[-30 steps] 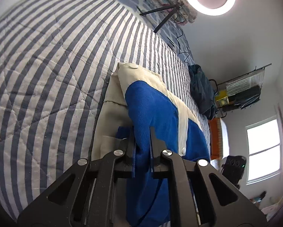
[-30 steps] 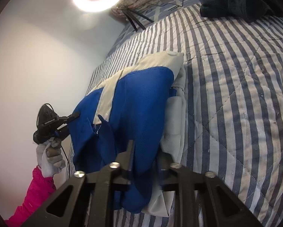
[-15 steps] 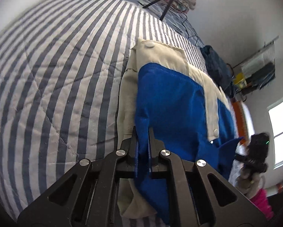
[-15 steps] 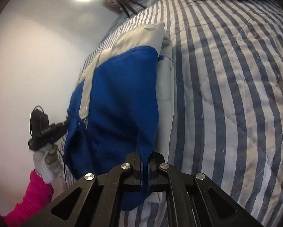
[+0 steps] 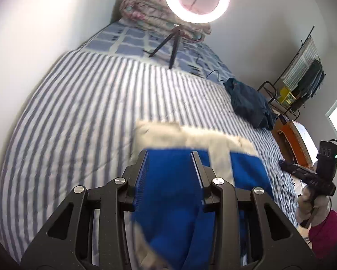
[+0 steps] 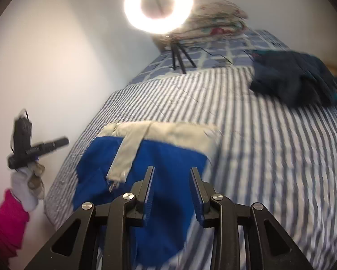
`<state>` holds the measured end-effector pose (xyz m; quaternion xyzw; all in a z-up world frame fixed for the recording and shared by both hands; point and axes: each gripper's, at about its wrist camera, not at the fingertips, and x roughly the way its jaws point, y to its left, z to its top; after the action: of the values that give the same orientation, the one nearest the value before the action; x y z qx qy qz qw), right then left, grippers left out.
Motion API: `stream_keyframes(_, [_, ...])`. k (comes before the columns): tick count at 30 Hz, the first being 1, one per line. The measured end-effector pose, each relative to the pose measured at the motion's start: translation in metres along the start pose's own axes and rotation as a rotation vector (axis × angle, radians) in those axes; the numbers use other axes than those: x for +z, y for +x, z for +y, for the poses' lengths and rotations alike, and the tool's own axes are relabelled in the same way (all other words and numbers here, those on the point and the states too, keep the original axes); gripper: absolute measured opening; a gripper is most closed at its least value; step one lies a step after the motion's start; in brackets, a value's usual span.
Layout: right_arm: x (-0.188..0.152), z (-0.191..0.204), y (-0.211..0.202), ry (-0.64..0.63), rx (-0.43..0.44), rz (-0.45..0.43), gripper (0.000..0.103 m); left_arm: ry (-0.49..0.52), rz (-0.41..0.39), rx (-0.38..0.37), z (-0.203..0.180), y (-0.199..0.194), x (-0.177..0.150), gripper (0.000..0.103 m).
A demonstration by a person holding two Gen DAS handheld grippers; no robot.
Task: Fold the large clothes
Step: 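Press and smooth the blue top of the bundle with both tools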
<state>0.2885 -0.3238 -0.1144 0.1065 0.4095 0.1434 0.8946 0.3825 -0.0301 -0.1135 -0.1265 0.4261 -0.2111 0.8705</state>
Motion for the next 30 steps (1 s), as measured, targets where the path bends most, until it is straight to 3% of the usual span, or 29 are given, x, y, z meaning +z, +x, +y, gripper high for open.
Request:
stream_keyframes(4, [0.021, -0.001, 0.044, -0.064, -0.054, 0.045, 0.03, 0.058, 0.042, 0.049, -0.004, 0.042, 0.011, 0.035])
stream_keyframes(13, [0.016, -0.035, 0.116, -0.056, -0.111, 0.172, 0.022, 0.032, 0.173, 0.123, 0.029, 0.124, -0.007, 0.038])
stream_keyframes(17, [0.024, -0.023, 0.106, -0.102, -0.16, 0.205, 0.022, 0.059, 0.171, 0.153, 0.024, 0.113, -0.003, 0.038])
stream_keyframes(20, [0.018, -0.015, 0.07, -0.089, -0.143, 0.128, 0.023, 0.067, 0.113, 0.126, 0.018, 0.08, -0.005, 0.038])
stream_keyframes(24, [-0.018, 0.0, 0.035, -0.088, -0.064, 0.093, 0.016, 0.087, 0.078, 0.096, 0.015, 0.046, -0.033, 0.038])
stream_keyframes(30, [-0.062, -0.004, 0.038, 0.005, -0.055, 0.124, 0.015, 0.104, 0.133, 0.153, 0.024, 0.053, -0.077, 0.038])
